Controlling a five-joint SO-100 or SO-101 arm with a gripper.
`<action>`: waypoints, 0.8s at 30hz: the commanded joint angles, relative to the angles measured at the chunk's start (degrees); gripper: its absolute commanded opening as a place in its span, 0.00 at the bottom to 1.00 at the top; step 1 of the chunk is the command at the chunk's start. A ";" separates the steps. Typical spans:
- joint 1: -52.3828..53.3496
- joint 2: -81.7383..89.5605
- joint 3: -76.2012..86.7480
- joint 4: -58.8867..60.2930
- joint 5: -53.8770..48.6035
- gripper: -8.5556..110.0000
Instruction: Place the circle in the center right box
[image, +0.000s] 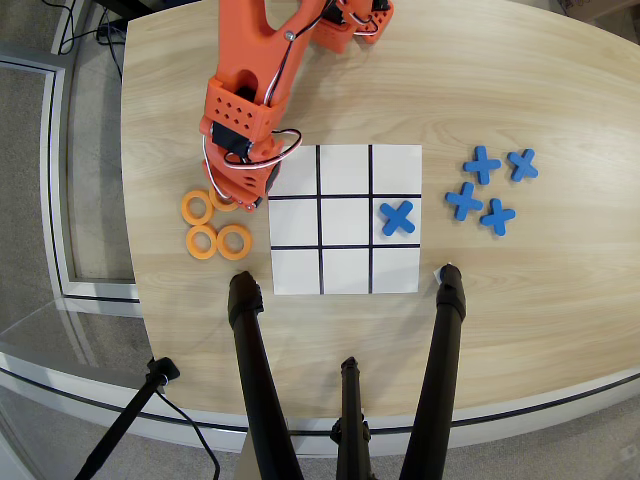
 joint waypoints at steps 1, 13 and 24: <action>-1.14 1.58 0.79 1.14 1.32 0.07; -9.84 16.35 -0.62 9.76 10.72 0.07; -24.61 14.50 -5.10 15.73 15.29 0.07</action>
